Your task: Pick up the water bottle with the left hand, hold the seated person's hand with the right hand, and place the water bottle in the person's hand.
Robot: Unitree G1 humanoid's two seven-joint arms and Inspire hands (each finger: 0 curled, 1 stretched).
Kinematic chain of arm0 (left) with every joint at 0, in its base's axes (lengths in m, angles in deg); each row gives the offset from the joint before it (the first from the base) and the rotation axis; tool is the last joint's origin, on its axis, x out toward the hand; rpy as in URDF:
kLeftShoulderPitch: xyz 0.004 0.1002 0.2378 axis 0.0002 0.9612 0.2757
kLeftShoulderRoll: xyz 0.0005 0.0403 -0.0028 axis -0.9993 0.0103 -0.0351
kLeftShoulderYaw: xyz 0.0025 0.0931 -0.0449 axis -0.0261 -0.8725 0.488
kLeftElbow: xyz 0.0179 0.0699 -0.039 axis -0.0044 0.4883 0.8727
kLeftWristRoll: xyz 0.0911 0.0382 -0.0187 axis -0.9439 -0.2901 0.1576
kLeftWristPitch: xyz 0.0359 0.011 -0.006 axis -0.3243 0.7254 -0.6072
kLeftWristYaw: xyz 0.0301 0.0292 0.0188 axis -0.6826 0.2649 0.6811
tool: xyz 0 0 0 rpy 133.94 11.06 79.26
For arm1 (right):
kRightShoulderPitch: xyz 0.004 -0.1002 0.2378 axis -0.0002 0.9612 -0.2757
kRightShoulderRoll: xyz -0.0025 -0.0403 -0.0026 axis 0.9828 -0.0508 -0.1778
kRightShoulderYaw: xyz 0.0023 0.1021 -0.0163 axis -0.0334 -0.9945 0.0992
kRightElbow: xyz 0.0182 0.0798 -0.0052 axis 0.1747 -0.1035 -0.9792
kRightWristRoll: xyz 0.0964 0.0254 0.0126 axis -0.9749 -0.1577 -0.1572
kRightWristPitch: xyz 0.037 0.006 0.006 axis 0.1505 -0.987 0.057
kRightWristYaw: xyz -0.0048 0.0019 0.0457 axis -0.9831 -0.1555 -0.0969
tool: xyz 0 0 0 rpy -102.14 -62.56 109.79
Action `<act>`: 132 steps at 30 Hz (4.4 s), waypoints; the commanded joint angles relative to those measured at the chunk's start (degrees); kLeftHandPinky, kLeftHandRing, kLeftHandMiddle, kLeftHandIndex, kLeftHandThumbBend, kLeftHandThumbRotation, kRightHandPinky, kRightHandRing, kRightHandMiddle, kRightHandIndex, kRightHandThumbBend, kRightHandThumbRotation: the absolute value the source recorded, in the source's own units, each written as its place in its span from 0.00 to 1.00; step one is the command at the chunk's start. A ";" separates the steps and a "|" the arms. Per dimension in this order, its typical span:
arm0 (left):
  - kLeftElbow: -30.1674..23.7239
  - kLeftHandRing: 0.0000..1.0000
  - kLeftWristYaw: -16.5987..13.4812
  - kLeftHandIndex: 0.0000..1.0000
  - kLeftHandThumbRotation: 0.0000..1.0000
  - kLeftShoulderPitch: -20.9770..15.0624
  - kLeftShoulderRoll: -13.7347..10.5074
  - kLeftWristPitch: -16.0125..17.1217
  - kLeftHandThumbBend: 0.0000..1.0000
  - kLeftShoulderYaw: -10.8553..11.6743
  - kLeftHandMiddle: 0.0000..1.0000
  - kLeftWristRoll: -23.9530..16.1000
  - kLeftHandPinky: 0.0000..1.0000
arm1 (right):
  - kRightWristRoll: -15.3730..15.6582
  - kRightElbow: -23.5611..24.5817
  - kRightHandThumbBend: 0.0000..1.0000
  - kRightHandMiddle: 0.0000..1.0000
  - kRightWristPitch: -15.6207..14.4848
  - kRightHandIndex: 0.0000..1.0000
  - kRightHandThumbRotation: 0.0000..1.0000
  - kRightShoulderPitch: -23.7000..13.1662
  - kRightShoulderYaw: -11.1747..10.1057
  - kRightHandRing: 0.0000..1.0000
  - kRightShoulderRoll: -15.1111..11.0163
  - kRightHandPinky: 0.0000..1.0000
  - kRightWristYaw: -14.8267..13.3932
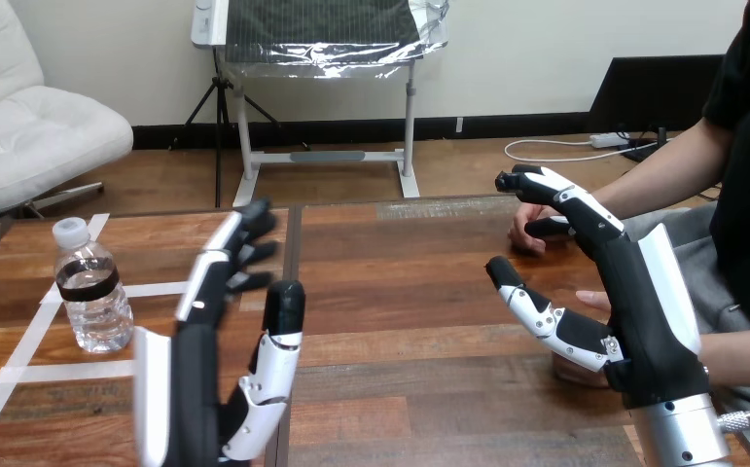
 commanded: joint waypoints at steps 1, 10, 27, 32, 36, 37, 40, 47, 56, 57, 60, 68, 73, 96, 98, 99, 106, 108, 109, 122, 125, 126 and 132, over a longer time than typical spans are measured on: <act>-4.88 0.79 -5.55 0.83 0.80 -1.65 3.84 -1.54 0.38 5.19 0.82 -6.15 0.72 | 0.24 2.08 0.41 0.86 0.74 0.77 0.11 -2.27 0.06 0.81 0.43 0.68 -0.39; -6.57 0.82 -10.80 0.84 0.72 -1.72 2.84 -8.15 0.41 10.26 0.84 -11.85 0.75 | 0.05 1.79 0.41 0.86 0.85 0.77 0.12 -2.40 0.13 0.81 0.54 0.68 -0.38; -2.96 0.86 -13.71 0.88 0.63 -4.27 -1.79 -15.67 0.46 17.21 0.88 -14.51 0.80 | -0.01 1.40 0.40 0.86 1.22 0.76 0.11 -2.73 0.34 0.81 0.58 0.68 -0.36; -1.03 0.86 -13.98 0.88 0.67 -5.47 -3.11 -17.90 0.49 18.29 0.88 -16.81 0.78 | 0.05 1.64 0.40 0.86 0.93 0.77 0.12 -2.68 0.37 0.81 0.60 0.68 -0.27; 1.23 0.86 -13.52 0.88 0.74 -7.07 -5.21 -20.88 0.52 19.06 0.88 -19.83 0.79 | 0.35 1.56 0.40 0.86 0.67 0.77 0.14 -2.87 0.41 0.81 0.74 0.69 -0.47; 1.67 0.87 -13.45 0.88 0.76 -7.39 -5.68 -21.65 0.52 19.16 0.89 -20.73 0.80 | 0.37 1.60 0.40 0.86 0.61 0.77 0.14 -2.86 0.41 0.81 0.75 0.69 -0.48; 2.89 0.88 -12.43 0.89 0.83 -8.36 -7.21 -24.43 0.52 19.34 0.90 -23.48 0.82 | 0.24 1.46 0.41 0.86 0.89 0.77 0.15 -2.99 0.43 0.81 0.73 0.68 -0.53; 6.38 0.92 -10.15 0.91 0.97 -10.99 -11.08 -28.75 0.54 19.19 0.93 -27.05 0.90 | 0.40 1.13 0.40 0.86 1.03 0.76 0.15 -3.32 0.44 0.81 0.68 0.68 -0.66; 13.51 0.94 -9.00 0.92 1.00 -16.06 -17.40 -31.00 0.56 18.35 0.94 -29.05 0.97 | 0.50 1.14 0.40 0.86 0.65 0.76 0.15 -3.59 0.37 0.81 0.71 0.68 -0.70; 14.29 0.94 -8.60 0.92 1.00 -16.69 -18.00 -31.17 0.56 18.25 0.94 -29.01 0.97 | 0.59 1.04 0.40 0.86 0.67 0.76 0.16 -3.70 0.34 0.81 0.69 0.68 -0.77; 16.07 0.94 -7.34 0.91 1.00 -18.27 -19.40 -31.54 0.57 17.93 0.94 -28.68 0.99 | 0.68 0.74 0.41 0.85 0.84 0.76 0.17 -4.01 0.26 0.81 0.63 0.68 -0.91; 19.93 0.92 -4.75 0.88 1.00 -22.47 -22.45 -31.90 0.56 16.77 0.91 -27.91 0.99 | 0.25 0.41 0.41 0.85 0.90 0.75 0.17 -4.52 0.28 0.81 0.65 0.68 -0.73; 21.38 0.91 -2.40 0.87 1.00 -24.48 -23.70 -32.31 0.54 16.00 0.90 -27.49 0.98 | -0.26 0.31 0.41 0.85 0.87 0.75 0.15 -4.80 0.37 0.82 0.54 0.68 -0.31; 33.12 0.88 2.22 0.86 1.00 -35.81 -26.65 -34.02 0.50 10.24 0.89 -25.05 0.92 | -1.13 -0.12 0.41 0.85 0.62 0.75 0.12 -5.92 0.54 0.82 0.13 0.68 0.65; 33.83 0.88 2.60 0.87 1.00 -36.57 -26.76 -34.07 0.50 9.91 0.89 -24.83 0.92 | -1.08 -0.14 0.41 0.85 0.58 0.74 0.12 -6.04 0.51 0.82 0.14 0.68 0.69; 34.05 0.88 2.68 0.87 1.00 -36.79 -26.80 -34.09 0.50 9.78 0.89 -24.75 0.92 | -1.07 -0.15 0.41 0.85 0.58 0.74 0.12 -6.08 0.49 0.82 0.15 0.68 0.72; 37.79 0.88 2.91 0.87 1.00 -39.85 -27.14 -33.68 0.51 8.62 0.89 -23.81 0.91 | -0.92 -0.28 0.41 0.85 0.50 0.74 0.12 -6.39 0.42 0.82 0.08 0.68 0.95; 38.87 0.88 2.94 0.87 1.00 -40.67 -27.28 -33.50 0.51 8.26 0.89 -23.45 0.91 | -0.70 -0.40 0.41 0.85 0.68 0.74 0.12 -6.51 0.38 0.81 0.02 0.67 0.88; 39.73 0.88 3.10 0.87 1.00 -41.29 -27.38 -33.26 0.51 8.07 0.89 -23.11 0.91 | -0.79 -0.37 0.41 0.85 0.65 0.74 0.12 -6.51 0.39 0.81 0.04 0.67 0.96; 46.44 0.89 5.04 0.89 1.00 -46.83 -28.04 -34.35 0.50 5.48 0.91 -21.77 0.92 | -0.92 -0.03 0.41 0.85 -0.08 0.74 0.11 -6.57 0.32 0.82 -0.16 0.67 1.56; 48.01 0.90 5.60 0.89 1.00 -48.11 -28.31 -34.99 0.50 4.61 0.91 -22.01 0.92 | -0.88 0.17 0.41 0.85 -0.23 0.74 0.11 -6.53 0.30 0.82 -0.13 0.67 1.61; 48.40 0.90 5.63 0.90 1.00 -48.41 -28.36 -35.11 0.50 4.38 0.91 -22.05 0.92 | -0.87 0.21 0.41 0.85 -0.25 0.74 0.11 -6.52 0.28 0.82 -0.12 0.67 1.62; 52.50 0.90 5.00 0.89 1.00 -51.13 -28.61 -34.65 0.49 3.11 0.91 -21.63 0.92 | -0.67 0.07 0.41 0.85 0.07 0.75 0.11 -6.67 0.20 0.83 -0.38 0.68 1.68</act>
